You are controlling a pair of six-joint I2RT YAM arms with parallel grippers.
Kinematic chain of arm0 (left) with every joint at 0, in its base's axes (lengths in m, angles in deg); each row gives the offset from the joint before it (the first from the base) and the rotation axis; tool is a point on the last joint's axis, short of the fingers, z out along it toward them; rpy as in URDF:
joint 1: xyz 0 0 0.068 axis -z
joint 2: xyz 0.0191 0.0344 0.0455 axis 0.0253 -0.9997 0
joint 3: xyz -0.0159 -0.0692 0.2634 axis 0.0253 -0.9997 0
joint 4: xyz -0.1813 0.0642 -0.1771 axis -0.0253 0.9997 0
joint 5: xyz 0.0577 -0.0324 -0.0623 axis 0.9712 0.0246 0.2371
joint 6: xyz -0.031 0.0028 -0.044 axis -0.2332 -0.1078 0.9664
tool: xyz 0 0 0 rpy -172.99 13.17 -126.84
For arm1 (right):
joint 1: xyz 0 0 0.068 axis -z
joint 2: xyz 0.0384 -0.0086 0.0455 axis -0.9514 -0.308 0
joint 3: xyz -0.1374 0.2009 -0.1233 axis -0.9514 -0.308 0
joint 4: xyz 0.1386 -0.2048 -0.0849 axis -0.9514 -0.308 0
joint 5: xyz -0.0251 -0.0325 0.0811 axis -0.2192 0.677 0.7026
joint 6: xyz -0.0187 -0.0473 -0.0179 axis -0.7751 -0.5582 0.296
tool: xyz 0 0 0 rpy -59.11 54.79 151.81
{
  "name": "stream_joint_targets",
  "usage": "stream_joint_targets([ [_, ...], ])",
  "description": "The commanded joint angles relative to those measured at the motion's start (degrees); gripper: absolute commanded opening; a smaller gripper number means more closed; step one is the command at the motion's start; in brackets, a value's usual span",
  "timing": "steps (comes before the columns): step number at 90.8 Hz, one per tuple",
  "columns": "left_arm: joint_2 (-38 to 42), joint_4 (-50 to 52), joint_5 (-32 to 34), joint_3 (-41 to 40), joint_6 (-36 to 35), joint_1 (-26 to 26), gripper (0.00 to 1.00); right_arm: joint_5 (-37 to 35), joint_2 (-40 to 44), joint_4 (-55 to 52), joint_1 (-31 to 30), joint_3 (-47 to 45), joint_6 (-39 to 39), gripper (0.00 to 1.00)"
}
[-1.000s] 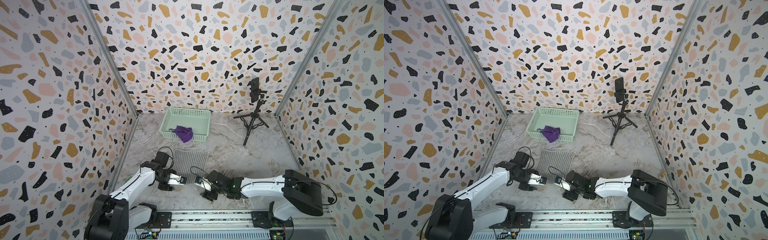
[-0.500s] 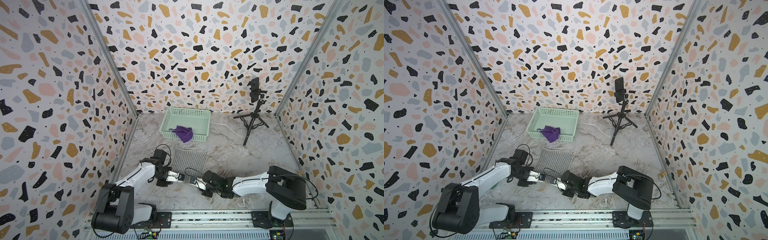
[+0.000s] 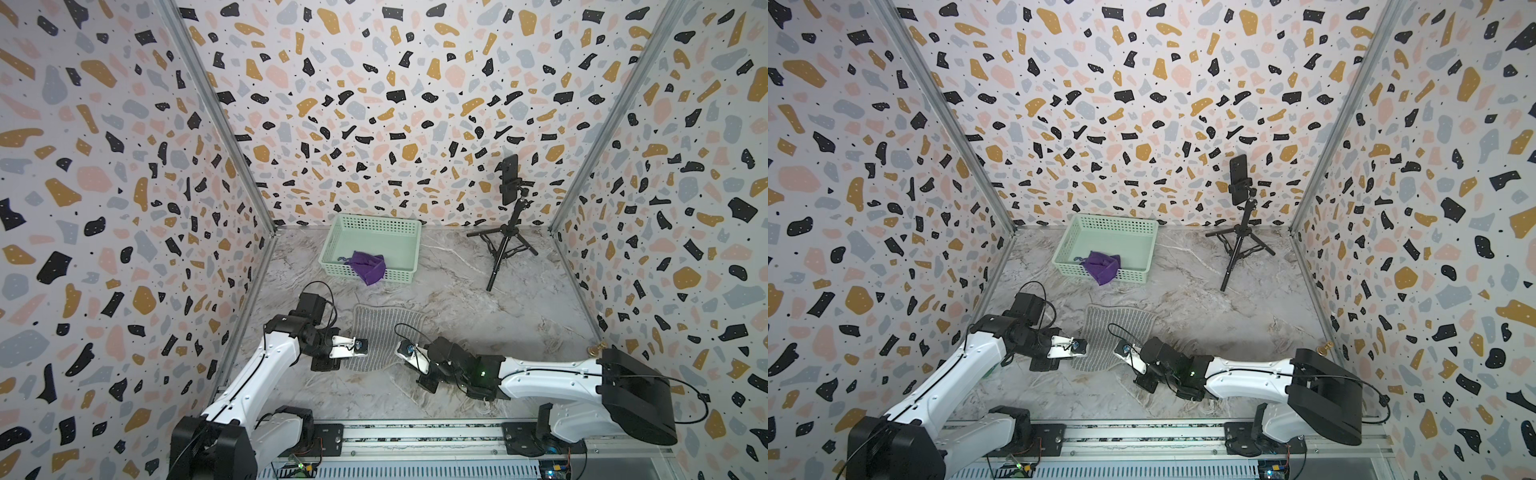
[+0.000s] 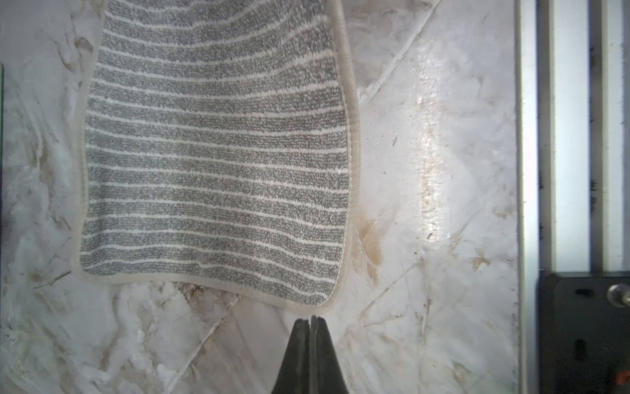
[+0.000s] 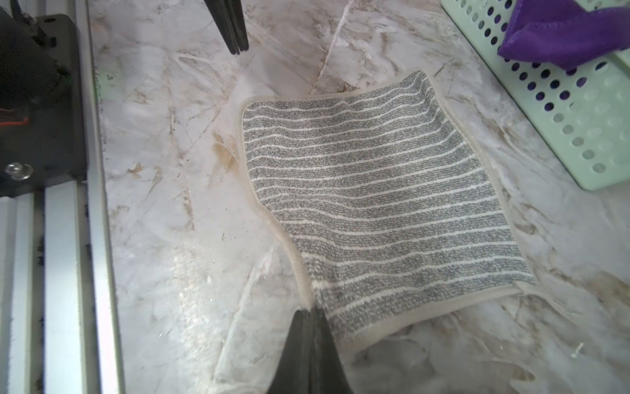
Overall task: Fold the square dishcloth
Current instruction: Fold the cleaning item at the center of the board.
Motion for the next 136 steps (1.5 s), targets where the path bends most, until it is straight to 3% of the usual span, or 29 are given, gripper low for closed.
stream_joint_targets([
  [1,2.3,9.3,-3.7,3.6,1.6,-0.2,0.0,2.2,4.4,-8.6,0.0,0.1,5.4,0.0],
  [32,8.7,24.3,-5.8,8.7,0.8,1.0,0.0,11.5,17.7,-24.9,0.0,2.4,12.6,0.0],
  [57,10.0,24.4,-6.5,8.1,0.5,1.6,0.0,15.0,15.9,-27.7,0.1,5.1,15.0,0.0],
  [58,9.9,24.3,-6.6,7.9,0.3,1.7,0.02,14.8,15.5,-27.7,0.1,5.1,15.1,0.0],
  [62,9.9,23.6,-7.0,6.2,-1.1,2.3,0.24,14.2,14.3,-27.8,0.3,5.2,16.1,0.0],
  [67,11.1,22.2,-6.8,3.7,-2.5,5.1,0.4,13.7,12.6,-27.8,1.2,5.1,17.7,0.0],
  [74,14.2,17.0,-5.6,-0.5,-1.4,11.1,0.48,13.4,11.3,-27.7,3.3,4.8,19.7,0.0],
  [87,16.0,5.6,0.1,-6.7,4.5,25.5,0.54,14.6,11.2,-25.8,6.3,3.5,23.0,0.0],
  [96,12.2,-2.5,5.7,-9.4,7.9,31.6,0.57,15.4,11.8,-25.3,8.7,3.5,23.7,0.0],
  [118,4.1,-13.2,10.9,-10.5,10.8,33.8,0.53,15.8,12.2,-25.6,9.2,3.3,23.5,0.0],
  [136,2.3,-9.8,9.4,-10.9,11.5,35.3,0.49,15.2,13.8,-26.6,9.4,3.0,23.3,0.0],
])
